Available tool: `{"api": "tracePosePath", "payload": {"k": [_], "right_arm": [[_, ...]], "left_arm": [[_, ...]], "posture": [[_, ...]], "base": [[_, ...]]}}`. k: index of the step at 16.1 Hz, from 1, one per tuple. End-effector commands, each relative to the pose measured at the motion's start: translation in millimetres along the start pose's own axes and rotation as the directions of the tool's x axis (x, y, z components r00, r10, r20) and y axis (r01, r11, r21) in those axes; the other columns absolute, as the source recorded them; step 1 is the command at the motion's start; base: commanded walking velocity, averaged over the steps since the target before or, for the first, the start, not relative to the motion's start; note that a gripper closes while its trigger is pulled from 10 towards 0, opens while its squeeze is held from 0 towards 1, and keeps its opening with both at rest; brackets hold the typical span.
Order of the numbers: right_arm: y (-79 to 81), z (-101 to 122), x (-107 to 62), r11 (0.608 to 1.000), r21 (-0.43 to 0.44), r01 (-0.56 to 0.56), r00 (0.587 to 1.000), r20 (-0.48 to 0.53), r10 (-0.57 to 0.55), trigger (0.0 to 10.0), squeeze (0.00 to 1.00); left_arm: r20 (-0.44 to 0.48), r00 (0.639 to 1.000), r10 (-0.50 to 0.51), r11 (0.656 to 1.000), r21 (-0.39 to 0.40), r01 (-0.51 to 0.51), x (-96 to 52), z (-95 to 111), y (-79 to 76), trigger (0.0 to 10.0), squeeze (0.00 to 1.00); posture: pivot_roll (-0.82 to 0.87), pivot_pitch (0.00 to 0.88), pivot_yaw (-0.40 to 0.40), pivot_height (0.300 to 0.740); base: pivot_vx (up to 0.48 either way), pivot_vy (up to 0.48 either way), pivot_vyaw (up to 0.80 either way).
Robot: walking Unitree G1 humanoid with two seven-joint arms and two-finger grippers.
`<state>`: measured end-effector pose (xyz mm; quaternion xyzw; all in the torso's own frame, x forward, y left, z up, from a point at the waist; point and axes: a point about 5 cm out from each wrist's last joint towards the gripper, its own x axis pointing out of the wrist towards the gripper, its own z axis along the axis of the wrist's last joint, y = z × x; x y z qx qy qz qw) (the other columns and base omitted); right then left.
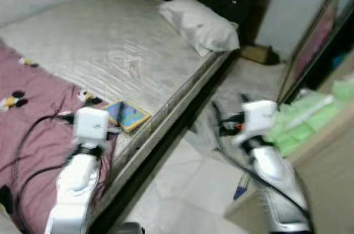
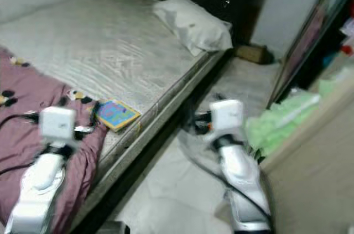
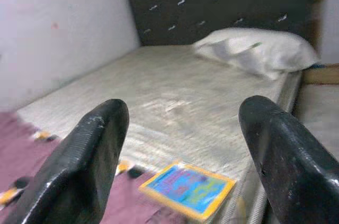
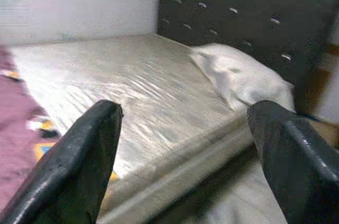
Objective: Clean up the room
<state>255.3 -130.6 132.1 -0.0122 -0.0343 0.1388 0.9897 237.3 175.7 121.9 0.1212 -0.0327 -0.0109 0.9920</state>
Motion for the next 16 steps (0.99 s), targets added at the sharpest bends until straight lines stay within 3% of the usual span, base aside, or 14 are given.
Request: {"api": "tracePosePath", "payload": {"k": [1, 16], "right_arm": [[-10.0, 1.1, -2.7, 0.999, -0.015, 0.03, 1.0, 0.0, -0.03, 10.0, 0.0], [-9.7, 1.3, 1.4, 1.0, -0.013, 0.017, 1.0, 0.008, -0.017, 10.0, 0.0]], "left_arm": [[0.018, 1.0, -0.024, 1.0, -0.014, 0.025, 1.4, 4.8, -6.6, 10.0, 0.0], [0.025, 0.999, -0.04, 0.999, -0.028, 0.041, 4.7, 6.5, -8.5, 10.0, 0.0]], "posture": [[-0.02, 0.0, -0.068, 0.74], [-0.02, 0.0, -0.071, 0.74]], "base": [[0.0, 0.0, 0.8], [0.0, 0.0, 0.8]]}}
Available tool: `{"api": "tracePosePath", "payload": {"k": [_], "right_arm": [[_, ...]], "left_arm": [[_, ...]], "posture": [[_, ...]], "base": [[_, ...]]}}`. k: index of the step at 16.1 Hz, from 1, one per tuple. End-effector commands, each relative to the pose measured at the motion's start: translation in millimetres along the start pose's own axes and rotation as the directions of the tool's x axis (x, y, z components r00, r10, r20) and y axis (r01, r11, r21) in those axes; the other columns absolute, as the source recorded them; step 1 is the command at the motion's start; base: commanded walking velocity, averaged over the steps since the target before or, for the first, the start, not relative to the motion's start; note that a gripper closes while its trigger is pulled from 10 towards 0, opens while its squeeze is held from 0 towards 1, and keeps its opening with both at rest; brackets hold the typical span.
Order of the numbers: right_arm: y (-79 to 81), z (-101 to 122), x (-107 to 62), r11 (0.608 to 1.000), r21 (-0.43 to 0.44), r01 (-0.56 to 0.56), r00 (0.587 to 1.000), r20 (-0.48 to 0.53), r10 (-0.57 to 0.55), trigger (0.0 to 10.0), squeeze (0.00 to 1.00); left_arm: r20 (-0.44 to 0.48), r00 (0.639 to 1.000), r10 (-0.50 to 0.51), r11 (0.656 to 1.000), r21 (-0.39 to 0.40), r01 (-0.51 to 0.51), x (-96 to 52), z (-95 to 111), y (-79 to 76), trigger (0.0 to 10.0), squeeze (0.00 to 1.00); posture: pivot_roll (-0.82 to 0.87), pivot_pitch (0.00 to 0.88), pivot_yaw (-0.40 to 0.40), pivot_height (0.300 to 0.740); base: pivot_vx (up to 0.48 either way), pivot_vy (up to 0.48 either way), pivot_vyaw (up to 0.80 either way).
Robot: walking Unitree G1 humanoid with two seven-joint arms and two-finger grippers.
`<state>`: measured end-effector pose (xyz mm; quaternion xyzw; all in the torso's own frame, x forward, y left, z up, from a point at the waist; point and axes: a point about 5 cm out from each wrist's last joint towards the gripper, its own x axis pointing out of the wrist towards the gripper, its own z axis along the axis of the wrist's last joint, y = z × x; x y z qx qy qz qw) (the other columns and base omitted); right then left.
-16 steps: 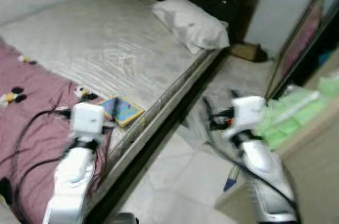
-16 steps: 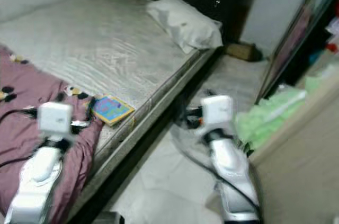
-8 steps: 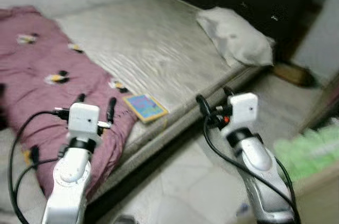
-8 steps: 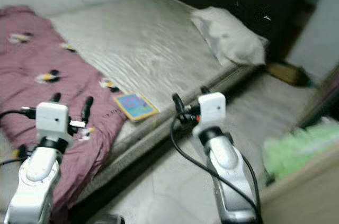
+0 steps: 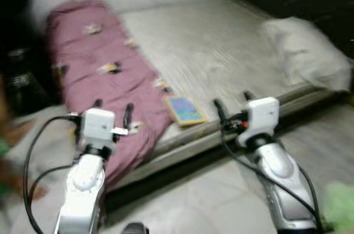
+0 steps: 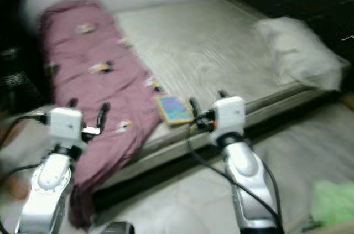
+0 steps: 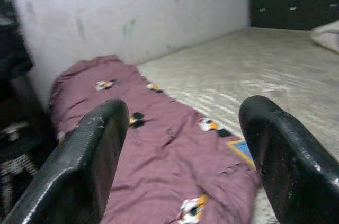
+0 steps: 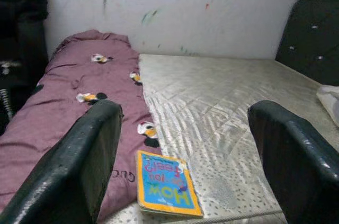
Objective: Clean up the room
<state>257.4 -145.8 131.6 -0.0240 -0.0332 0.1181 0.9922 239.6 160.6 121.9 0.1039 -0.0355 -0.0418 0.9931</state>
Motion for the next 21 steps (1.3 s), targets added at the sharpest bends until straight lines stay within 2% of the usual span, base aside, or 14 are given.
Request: {"api": "tracePosePath", "payload": {"k": [1, 5, 7, 14, 21], "right_arm": [[5.6, 2.1, 3.6, 1.0, 0.011, -0.024, 1.0, 0.014, 0.024, 10.0, 0.0], [6.2, 2.4, 3.6, 0.999, 0.029, -0.022, 1.0, 0.017, 0.021, 10.0, 0.0], [5.0, 2.3, 3.3, 0.999, 0.035, -0.014, 1.0, 0.017, 0.013, 10.0, 0.0], [5.0, 2.2, 2.5, 0.999, 0.034, -0.008, 1.0, 0.017, 0.007, 10.0, 0.0], [5.5, 3.5, 2.5, 1.0, 0.03, -0.01, 1.0, 0.023, 0.009, 10.0, 0.0]], "left_arm": [[0.014, 1.0, 0.017, 1.0, 0.007, -0.017, 2.3, 4.1, 6.1, 10.0, 0.0], [0.018, 1.0, 0.009, 1.0, 0.0, -0.009, 2.0, 4.8, 5.4, 10.0, 0.0], [0.038, 0.999, -0.024, 1.0, -0.014, 0.024, 0.8, 6.7, 2.9, 10.0, 0.0], [0.039, 0.999, -0.039, 0.999, -0.02, 0.039, -0.1, 7.1, 2.2, 10.0, 0.0], [0.027, 0.999, -0.022, 1.0, -0.013, 0.022, -0.1, 5.3, 1.0, 10.0, 0.0]], "posture": [[-0.01, 0.0, -0.072, 0.74], [-0.02, 0.0, -0.069, 0.74], [-0.02, 0.0, -0.069, 0.74], [-0.02, 0.0, -0.066, 0.74], [-0.02, 0.0, -0.067, 0.74]], "base": [[0.0, 0.0, 0.8], [0.0, 0.0, 0.8], [0.0, 0.0, 0.0], [0.349, 0.0, 0.0], [0.279, 0.0, 0.0]]}}
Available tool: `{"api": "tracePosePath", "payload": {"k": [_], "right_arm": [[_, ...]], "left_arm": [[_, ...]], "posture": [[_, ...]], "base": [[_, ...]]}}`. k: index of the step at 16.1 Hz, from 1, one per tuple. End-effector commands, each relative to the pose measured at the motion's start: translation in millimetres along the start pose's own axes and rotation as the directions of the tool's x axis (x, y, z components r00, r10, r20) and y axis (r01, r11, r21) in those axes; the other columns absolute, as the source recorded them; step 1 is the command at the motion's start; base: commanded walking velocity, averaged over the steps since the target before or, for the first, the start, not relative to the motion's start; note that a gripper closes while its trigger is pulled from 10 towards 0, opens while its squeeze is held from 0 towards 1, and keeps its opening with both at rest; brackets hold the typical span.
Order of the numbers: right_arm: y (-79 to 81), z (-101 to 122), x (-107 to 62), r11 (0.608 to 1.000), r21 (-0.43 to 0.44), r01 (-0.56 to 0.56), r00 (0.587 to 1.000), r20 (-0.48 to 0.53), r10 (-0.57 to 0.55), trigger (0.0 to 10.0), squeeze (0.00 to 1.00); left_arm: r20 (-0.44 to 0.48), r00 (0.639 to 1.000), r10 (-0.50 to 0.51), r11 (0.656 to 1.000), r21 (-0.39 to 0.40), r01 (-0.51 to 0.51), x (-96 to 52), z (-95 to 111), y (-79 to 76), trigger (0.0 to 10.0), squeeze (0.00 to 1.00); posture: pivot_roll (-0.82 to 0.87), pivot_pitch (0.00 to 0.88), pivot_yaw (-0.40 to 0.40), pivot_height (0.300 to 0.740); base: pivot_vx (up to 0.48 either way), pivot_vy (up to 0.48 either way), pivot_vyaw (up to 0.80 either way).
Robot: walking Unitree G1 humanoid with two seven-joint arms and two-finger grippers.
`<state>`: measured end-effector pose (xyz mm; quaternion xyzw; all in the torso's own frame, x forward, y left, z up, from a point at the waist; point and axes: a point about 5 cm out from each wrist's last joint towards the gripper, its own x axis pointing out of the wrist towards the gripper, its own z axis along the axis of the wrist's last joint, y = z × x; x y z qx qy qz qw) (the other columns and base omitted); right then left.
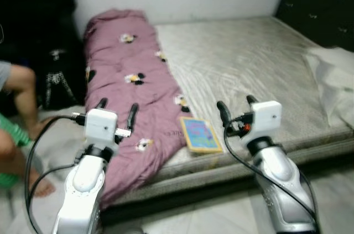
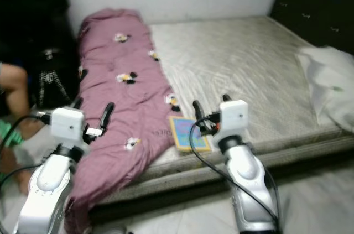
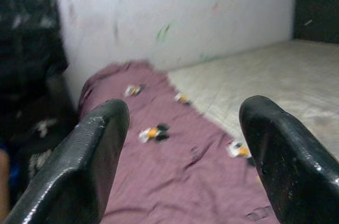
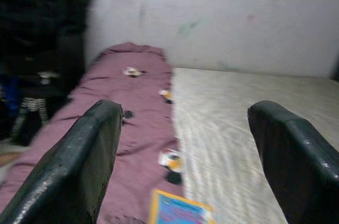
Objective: Clean up the room
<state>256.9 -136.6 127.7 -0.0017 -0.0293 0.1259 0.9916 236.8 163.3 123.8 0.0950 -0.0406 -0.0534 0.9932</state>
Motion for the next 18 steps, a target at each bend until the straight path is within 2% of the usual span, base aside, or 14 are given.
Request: {"api": "tracePosePath", "payload": {"k": [1, 3, 9, 11, 17, 18], "right_arm": [[-3.2, 8.0, 1.1, 1.0, -0.02, 0.0, 1.0, 0.03, 0.0, 10.0, 0.0], [-3.2, 8.8, 1.4, 0.999, -0.042, -0.005, 0.999, 0.034, 0.007, 10.0, 0.0], [-4.7, 7.0, 1.3, 1.0, -0.029, 0.006, 1.0, 0.029, -0.005, 10.0, 0.0], [-4.7, 6.5, 1.7, 1.0, -0.021, 0.009, 1.0, 0.027, -0.009, 10.0, 0.0], [-4.4, 6.9, 2.6, 1.0, -0.028, 0.007, 1.0, 0.03, -0.006, 10.0, 0.0], [-3.8, 6.8, 2.6, 0.999, -0.035, 0.002, 1.0, 0.03, -0.001, 10.0, 0.0]], "left_arm": [[0.013, 1.0, 0.002, 1.0, 0.008, -0.002, 3.4, 3.6, -2.2, 10.0, 0.0], [0.011, 1.0, 0.006, 1.0, 0.016, -0.007, 4.0, 3.5, -2.0, 10.0, 0.0], [0.01, 1.0, -0.01, 1.0, 0.009, 0.009, 3.7, 3.3, -4.2, 10.0, 0.0], [0.011, 1.0, -0.011, 1.0, 0.009, 0.011, 4.1, 3.4, -4.0, 10.0, 0.0], [0.011, 1.0, -0.015, 1.0, 0.003, 0.015, 4.5, 3.0, -4.0, 10.0, 0.0], [0.012, 1.0, -0.016, 1.0, 0.003, 0.016, 4.6, 3.1, -4.1, 10.0, 0.0]], "posture": [[-0.02, 0.0, -0.067, 0.74], [-0.02, 0.0, -0.067, 0.74], [-0.02, 0.0, -0.066, 0.74], [-0.02, 0.0, -0.067, 0.74], [-0.02, 0.0, -0.066, 0.74], [-0.02, 0.0, -0.066, 0.74]], "base": [[0.0, 0.0, 0.0], [0.0, 0.0, 0.69], [0.0, 0.0, 0.77], [0.0, 0.0, 0.0], [0.0, -0.286, 0.0], [0.0, -0.296, 0.8]]}}
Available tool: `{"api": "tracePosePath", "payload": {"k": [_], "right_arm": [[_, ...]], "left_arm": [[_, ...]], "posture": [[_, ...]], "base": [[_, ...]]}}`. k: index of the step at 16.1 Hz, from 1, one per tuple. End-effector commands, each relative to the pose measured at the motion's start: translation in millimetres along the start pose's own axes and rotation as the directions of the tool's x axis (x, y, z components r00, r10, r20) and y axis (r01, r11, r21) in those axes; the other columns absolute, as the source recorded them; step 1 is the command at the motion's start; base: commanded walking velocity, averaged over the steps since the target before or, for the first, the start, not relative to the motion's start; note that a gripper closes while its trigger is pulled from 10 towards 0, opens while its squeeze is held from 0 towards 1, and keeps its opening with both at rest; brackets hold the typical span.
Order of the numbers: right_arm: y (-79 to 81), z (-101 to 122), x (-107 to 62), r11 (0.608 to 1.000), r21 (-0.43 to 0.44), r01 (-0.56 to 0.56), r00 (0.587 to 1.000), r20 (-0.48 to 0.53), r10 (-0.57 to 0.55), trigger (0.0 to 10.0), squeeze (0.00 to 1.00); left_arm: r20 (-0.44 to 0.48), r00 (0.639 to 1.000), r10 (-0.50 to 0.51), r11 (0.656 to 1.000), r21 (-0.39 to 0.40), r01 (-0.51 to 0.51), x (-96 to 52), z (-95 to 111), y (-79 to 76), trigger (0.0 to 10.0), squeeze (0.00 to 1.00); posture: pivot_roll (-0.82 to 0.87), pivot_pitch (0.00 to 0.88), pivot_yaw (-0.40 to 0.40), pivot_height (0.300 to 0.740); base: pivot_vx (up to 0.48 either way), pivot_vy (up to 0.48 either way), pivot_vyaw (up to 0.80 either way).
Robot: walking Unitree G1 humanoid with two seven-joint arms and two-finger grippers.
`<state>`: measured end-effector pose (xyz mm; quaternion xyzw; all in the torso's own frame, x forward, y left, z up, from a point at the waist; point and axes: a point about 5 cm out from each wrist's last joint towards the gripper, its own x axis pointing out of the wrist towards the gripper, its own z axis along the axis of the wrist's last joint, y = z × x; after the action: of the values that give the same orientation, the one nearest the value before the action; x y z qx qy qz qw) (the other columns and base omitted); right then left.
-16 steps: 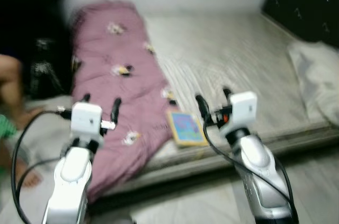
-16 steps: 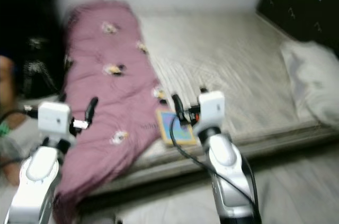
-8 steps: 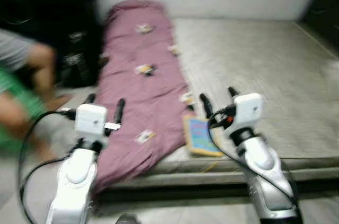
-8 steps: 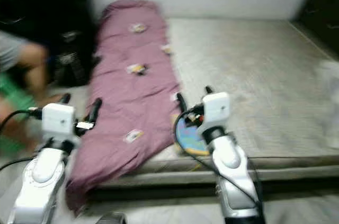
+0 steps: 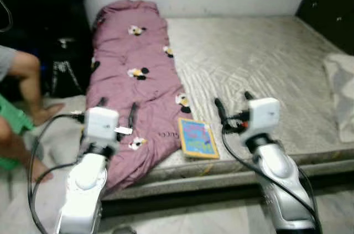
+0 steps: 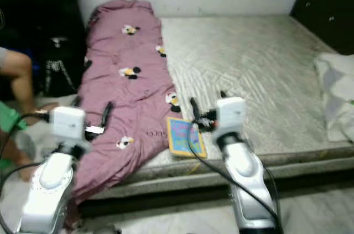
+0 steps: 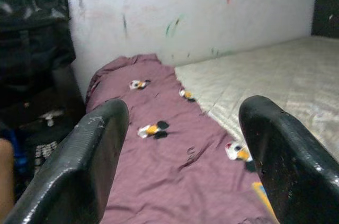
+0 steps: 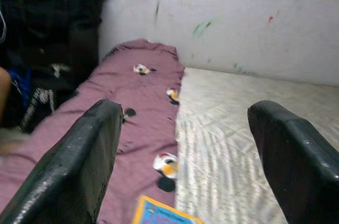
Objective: Clean up the room
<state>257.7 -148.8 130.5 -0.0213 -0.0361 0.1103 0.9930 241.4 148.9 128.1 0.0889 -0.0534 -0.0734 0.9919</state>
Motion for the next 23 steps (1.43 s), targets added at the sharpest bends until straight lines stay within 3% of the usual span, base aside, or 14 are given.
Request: {"api": "tracePosePath", "payload": {"k": [1, 9, 23], "right_arm": [[8.5, 4.3, 4.7, 1.0, 0.011, -0.029, 0.999, 0.022, 0.028, 10.0, 0.0], [8.5, 3.7, 5.9, 0.999, 0.008, -0.035, 0.999, 0.022, 0.035, 10.0, 0.0], [8.7, 3.6, 7.3, 0.999, 0.008, -0.038, 0.999, 0.023, 0.038, 10.0, 0.0]], "left_arm": [[-0.017, 1.0, 0.021, 1.0, 0.016, -0.02, -2.4, -3.1, 8.6, 10.0, 0.0], [-0.014, 1.0, 0.017, 1.0, 0.014, -0.017, -1.7, -3.1, 7.5, 10.0, 0.0], [-0.011, 1.0, 0.014, 1.0, 0.011, -0.014, -0.9, -2.6, 6.0, 10.0, 0.0]], "posture": [[-0.02, 0.0, -0.066, 0.74], [-0.02, 0.0, -0.069, 0.74], [-0.02, 0.0, -0.073, 0.74]], "base": [[0.0, -0.292, 0.8], [0.0, -0.295, 0.16], [0.0, -0.294, 0.45]]}}
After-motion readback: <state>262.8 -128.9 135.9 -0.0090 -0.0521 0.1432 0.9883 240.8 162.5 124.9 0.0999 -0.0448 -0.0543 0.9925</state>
